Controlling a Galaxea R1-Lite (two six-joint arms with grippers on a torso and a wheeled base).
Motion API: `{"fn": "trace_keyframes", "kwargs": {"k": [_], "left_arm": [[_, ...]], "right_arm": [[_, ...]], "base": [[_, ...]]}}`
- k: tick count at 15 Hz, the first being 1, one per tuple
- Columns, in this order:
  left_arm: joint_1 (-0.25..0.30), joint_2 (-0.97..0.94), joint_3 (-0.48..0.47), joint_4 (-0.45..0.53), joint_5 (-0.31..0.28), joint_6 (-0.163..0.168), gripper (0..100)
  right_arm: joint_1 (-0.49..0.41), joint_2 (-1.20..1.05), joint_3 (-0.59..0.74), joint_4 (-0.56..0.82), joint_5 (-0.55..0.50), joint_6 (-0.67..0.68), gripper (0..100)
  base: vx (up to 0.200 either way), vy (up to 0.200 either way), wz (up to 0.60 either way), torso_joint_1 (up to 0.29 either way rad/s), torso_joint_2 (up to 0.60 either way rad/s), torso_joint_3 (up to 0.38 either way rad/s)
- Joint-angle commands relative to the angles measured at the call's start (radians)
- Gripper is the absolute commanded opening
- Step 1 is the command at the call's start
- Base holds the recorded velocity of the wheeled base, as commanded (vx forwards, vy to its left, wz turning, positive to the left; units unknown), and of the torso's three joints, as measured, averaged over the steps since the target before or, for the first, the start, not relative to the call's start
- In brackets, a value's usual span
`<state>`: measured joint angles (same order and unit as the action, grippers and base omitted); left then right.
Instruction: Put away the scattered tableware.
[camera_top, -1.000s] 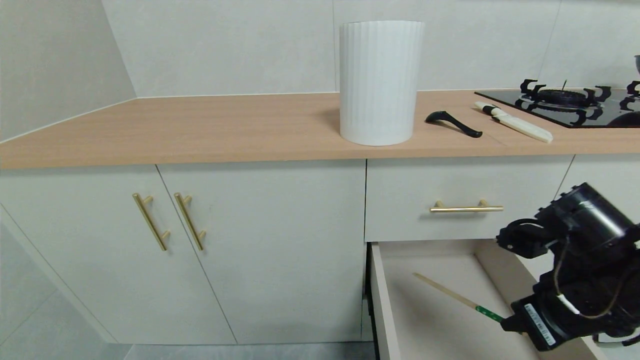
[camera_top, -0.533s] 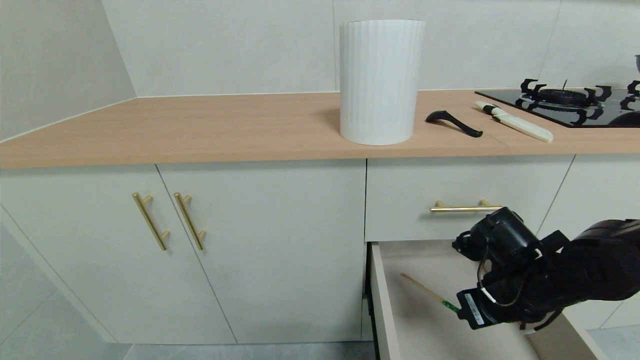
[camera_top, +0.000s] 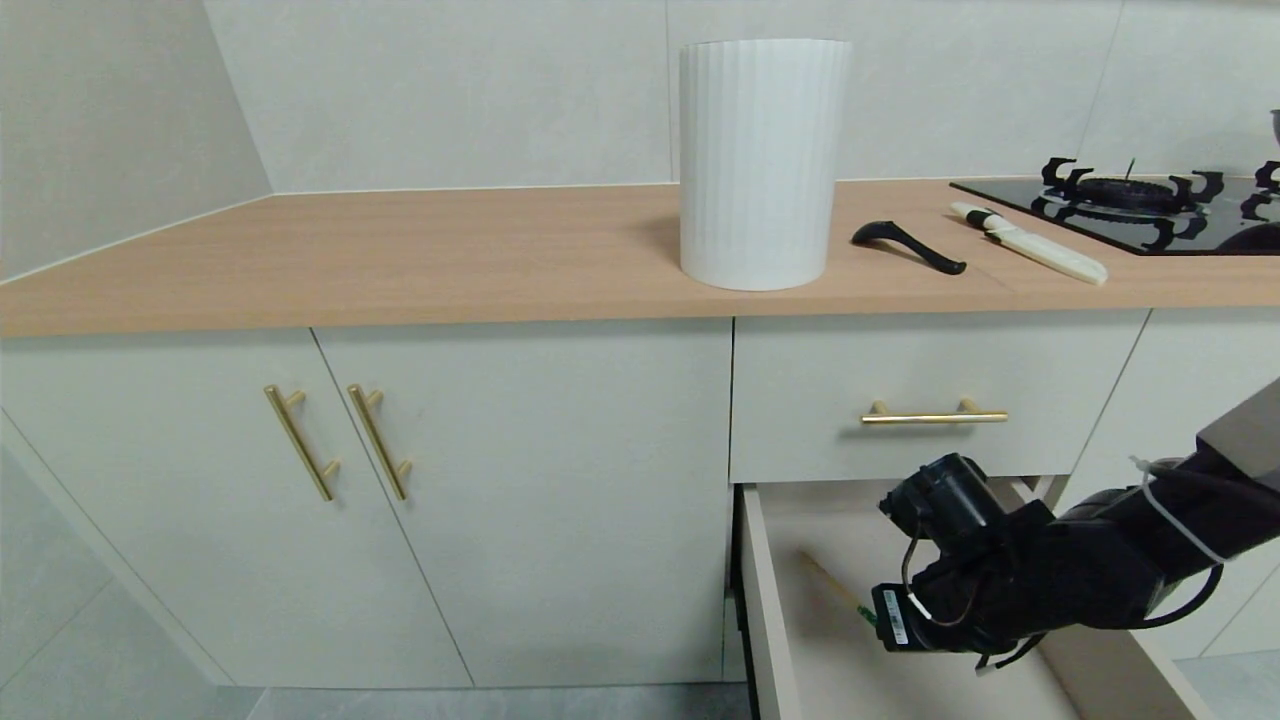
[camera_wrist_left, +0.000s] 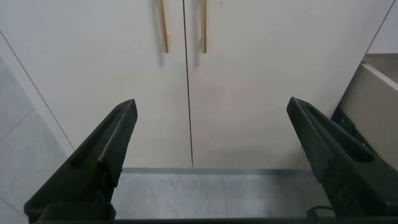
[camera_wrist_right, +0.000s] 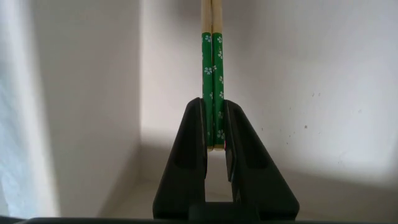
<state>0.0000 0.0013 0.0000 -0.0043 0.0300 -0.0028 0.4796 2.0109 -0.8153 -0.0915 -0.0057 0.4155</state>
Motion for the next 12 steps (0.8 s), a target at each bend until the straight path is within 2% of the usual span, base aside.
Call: {"fn": "trace_keyframes", "kwargs": {"k": [1,8,10,12], "left_arm": [[0.0,0.0,0.0,0.0,0.001,0.0,100],[0.0,0.0,0.0,0.0,0.001,0.0,100],[0.0,0.0,0.0,0.0,-0.001,0.0,100],[0.0,0.0,0.0,0.0,0.001,0.0,100]], "right_arm": [[0.001,0.06,-0.001,-0.002,0.0,-0.001,0],[0.008,0.183,-0.001,-0.004,-0.003,-0.012,0],[0.021,0.204,0.004,-0.039,-0.06,-0.012,0],[0.027,0.215,0.002,-0.04,-0.069,-0.014,0]], "base": [[0.0,0.0,0.0,0.0,0.0,0.0],[0.0,0.0,0.0,0.0,0.0,0.0],[0.0,0.0,0.0,0.0,0.0,0.0],[0.0,0.0,0.0,0.0,0.0,0.0]]}}
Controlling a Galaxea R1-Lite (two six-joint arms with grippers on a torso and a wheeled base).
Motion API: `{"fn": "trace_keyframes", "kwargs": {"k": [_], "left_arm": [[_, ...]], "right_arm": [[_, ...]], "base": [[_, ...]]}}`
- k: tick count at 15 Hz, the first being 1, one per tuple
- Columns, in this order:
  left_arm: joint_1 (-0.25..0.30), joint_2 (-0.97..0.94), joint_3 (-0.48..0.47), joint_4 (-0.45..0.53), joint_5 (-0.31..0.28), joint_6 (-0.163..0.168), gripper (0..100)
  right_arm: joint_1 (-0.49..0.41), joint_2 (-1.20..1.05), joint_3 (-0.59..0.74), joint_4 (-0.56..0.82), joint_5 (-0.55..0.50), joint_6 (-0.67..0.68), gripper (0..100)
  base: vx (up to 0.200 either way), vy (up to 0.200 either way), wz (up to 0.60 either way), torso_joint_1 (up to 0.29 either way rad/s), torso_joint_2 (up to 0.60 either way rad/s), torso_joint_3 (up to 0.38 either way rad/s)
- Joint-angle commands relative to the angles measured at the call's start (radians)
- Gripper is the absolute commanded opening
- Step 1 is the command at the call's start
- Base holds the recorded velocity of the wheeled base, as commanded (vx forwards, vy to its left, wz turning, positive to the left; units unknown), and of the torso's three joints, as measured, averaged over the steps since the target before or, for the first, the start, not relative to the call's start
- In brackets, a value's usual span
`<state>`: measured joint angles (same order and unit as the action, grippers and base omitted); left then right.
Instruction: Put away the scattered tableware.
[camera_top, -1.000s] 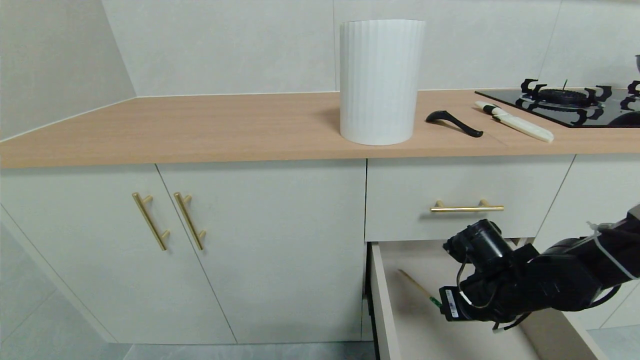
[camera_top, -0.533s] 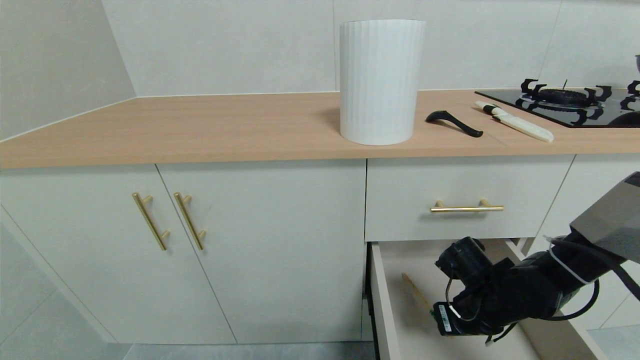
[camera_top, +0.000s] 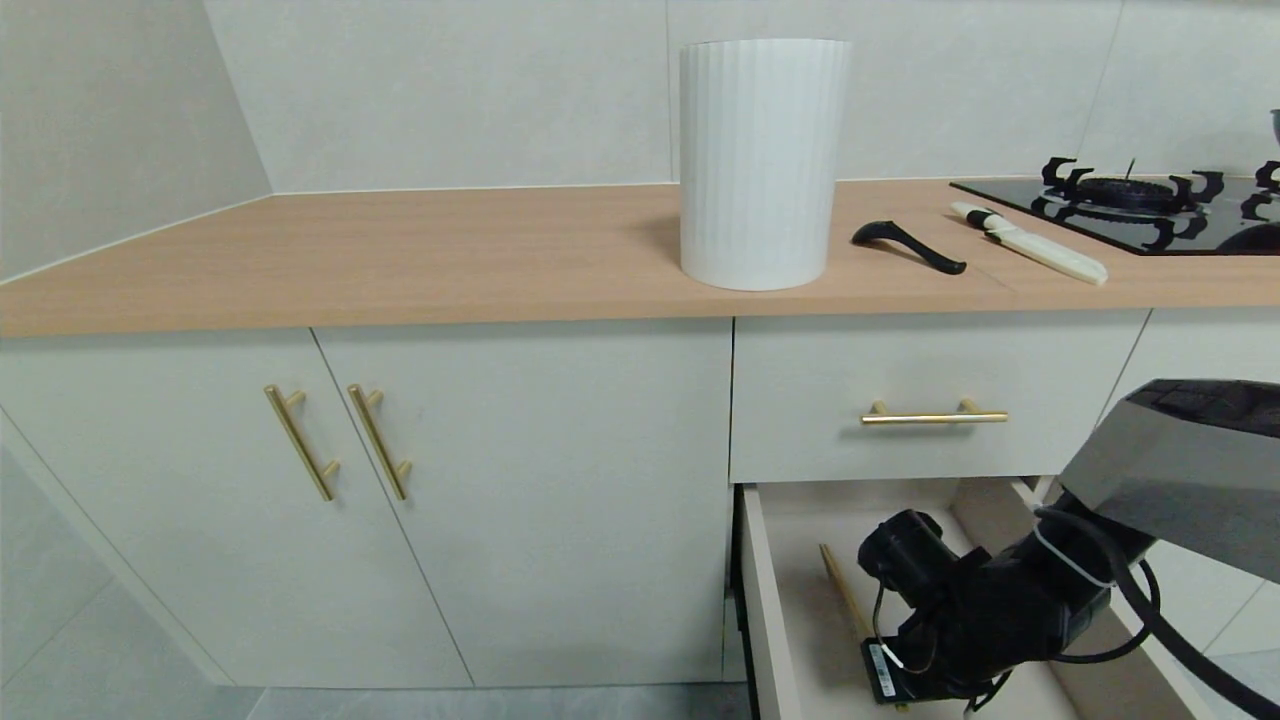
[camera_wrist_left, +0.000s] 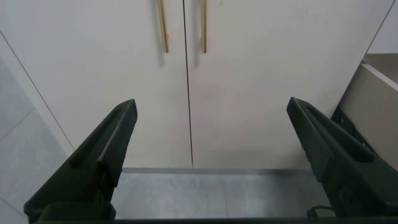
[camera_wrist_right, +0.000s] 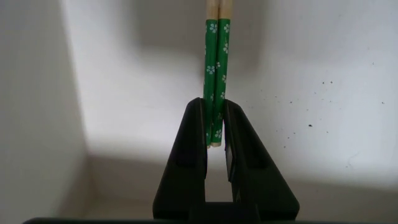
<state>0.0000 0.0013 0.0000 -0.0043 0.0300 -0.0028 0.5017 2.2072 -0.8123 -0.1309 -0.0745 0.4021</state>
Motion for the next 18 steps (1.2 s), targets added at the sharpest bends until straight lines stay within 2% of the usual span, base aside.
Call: {"fn": "trace_keyframes", "kwargs": {"k": [1,6,17,18], "left_arm": [[0.0,0.0,0.0,0.0,-0.001,0.0,100],[0.0,0.0,0.0,0.0,-0.001,0.0,100],[0.0,0.0,0.0,0.0,0.001,0.0,100],[0.0,0.0,0.0,0.0,-0.001,0.0,100]], "right_arm": [[0.005,0.025,-0.002,-0.003,-0.001,0.0,0],[0.02,0.058,-0.008,-0.016,-0.076,0.001,0],[0.02,0.062,-0.007,-0.036,-0.077,0.009,0],[0.02,0.062,-0.008,-0.036,-0.077,0.009,100]], "base": [[0.0,0.0,0.0,0.0,0.0,0.0],[0.0,0.0,0.0,0.0,0.0,0.0],[0.0,0.0,0.0,0.0,0.0,0.0],[0.0,0.0,0.0,0.0,0.0,0.0]]}}
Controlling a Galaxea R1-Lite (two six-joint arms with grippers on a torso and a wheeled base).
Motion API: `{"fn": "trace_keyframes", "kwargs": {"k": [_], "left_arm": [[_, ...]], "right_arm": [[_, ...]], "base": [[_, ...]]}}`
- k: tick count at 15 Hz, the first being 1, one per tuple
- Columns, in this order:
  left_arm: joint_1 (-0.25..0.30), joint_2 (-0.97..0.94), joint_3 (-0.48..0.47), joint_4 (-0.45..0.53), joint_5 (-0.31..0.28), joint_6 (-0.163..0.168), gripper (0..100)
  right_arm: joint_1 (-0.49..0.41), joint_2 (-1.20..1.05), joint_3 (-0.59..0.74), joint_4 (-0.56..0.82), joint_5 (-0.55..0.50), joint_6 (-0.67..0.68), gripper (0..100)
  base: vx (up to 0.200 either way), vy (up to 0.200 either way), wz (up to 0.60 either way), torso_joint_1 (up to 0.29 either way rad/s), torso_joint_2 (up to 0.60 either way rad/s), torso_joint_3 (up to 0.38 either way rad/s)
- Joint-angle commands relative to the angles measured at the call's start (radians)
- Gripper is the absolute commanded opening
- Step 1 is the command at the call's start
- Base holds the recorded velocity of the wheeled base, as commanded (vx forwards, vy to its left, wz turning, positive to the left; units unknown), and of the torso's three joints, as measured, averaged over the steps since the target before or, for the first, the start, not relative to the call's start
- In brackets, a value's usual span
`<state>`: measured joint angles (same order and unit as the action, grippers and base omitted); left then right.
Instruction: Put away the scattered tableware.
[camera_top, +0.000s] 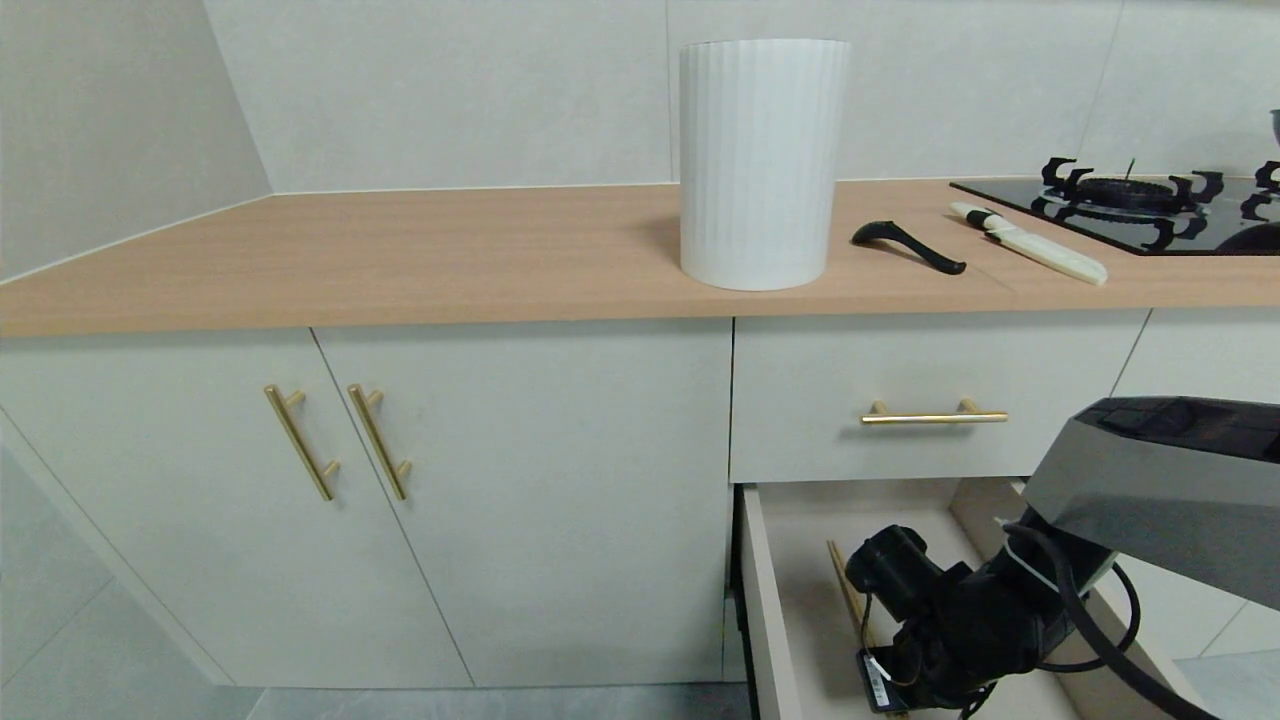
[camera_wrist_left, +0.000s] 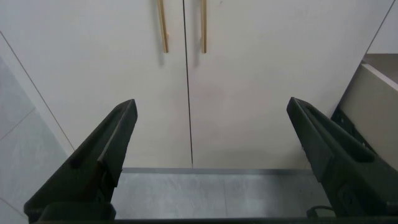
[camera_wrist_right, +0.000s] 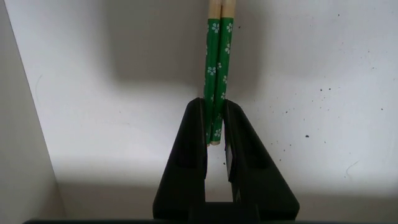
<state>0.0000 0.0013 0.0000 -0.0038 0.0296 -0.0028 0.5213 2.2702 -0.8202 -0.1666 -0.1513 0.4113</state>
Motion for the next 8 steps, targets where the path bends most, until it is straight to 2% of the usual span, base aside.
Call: {"fn": "trace_keyframes", "kwargs": {"k": [1,8], "left_arm": [[0.0,0.0,0.0,-0.001,0.001,0.0,100],[0.0,0.0,0.0,-0.001,0.001,0.0,100]], "right_arm": [[0.0,-0.001,0.0,-0.001,0.001,0.0,100],[-0.001,-0.057,0.009,0.004,0.006,0.0,100]], "base": [[0.0,0.0,0.0,0.0,0.0,0.0],[0.0,0.0,0.0,0.0,0.0,0.0]]}}
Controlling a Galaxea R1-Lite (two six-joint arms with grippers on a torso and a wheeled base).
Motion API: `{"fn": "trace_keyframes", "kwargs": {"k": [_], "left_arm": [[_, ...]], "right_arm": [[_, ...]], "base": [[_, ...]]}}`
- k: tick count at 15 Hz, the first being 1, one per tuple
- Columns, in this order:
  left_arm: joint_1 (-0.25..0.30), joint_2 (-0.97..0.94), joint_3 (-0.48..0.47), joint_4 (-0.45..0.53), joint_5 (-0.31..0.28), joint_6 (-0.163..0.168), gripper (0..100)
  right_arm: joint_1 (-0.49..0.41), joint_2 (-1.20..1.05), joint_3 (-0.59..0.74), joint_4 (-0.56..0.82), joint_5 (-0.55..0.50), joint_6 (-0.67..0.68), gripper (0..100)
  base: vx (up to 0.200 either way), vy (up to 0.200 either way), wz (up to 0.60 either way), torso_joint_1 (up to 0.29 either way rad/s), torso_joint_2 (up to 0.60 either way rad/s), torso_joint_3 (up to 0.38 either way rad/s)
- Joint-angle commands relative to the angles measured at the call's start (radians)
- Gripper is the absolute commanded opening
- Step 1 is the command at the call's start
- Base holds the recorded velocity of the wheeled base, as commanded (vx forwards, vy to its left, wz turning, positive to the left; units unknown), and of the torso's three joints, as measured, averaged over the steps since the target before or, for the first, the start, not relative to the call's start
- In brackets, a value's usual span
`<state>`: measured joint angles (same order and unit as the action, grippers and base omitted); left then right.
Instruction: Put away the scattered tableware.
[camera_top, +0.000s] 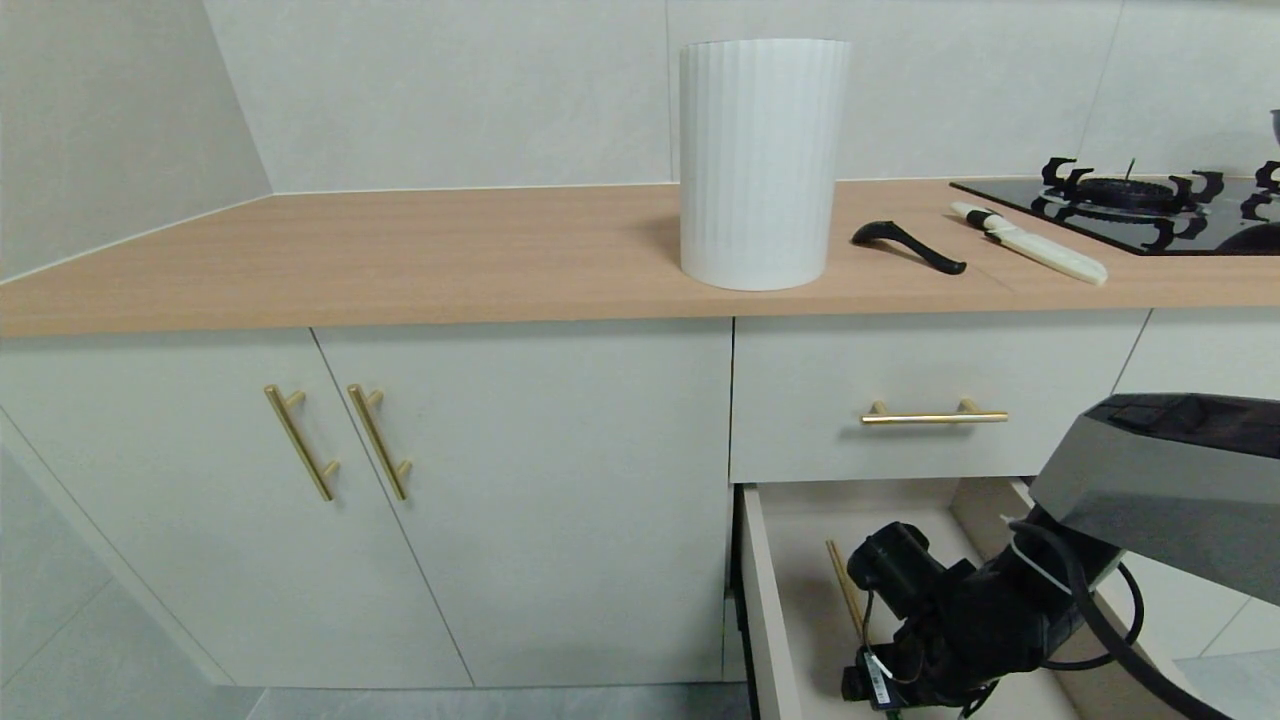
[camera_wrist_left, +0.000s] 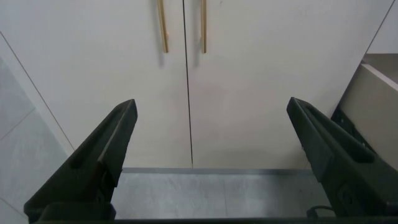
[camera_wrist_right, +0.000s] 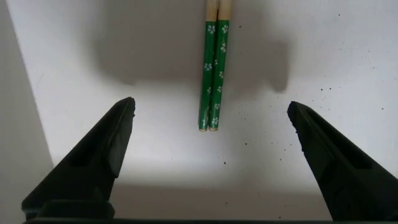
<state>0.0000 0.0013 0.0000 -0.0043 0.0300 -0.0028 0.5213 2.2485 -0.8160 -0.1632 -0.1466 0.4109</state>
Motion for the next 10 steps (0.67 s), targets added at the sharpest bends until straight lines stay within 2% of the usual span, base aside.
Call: {"fn": "trace_keyframes", "kwargs": {"k": [1,6,10], "left_arm": [[0.0,0.0,0.0,0.0,0.001,0.0,100],[0.0,0.0,0.0,0.0,0.001,0.0,100],[0.0,0.0,0.0,0.0,0.001,0.0,100]], "right_arm": [[-0.001,-0.084,0.009,0.005,0.001,0.0,100],[-0.007,-0.477,0.08,0.007,-0.016,-0.02,100],[-0.02,-0.65,0.09,0.008,-0.116,-0.092,100]], "base": [[0.0,0.0,0.0,0.0,0.0,0.0],[0.0,0.0,0.0,0.0,0.0,0.0],[0.0,0.0,0.0,0.0,0.0,0.0]]}}
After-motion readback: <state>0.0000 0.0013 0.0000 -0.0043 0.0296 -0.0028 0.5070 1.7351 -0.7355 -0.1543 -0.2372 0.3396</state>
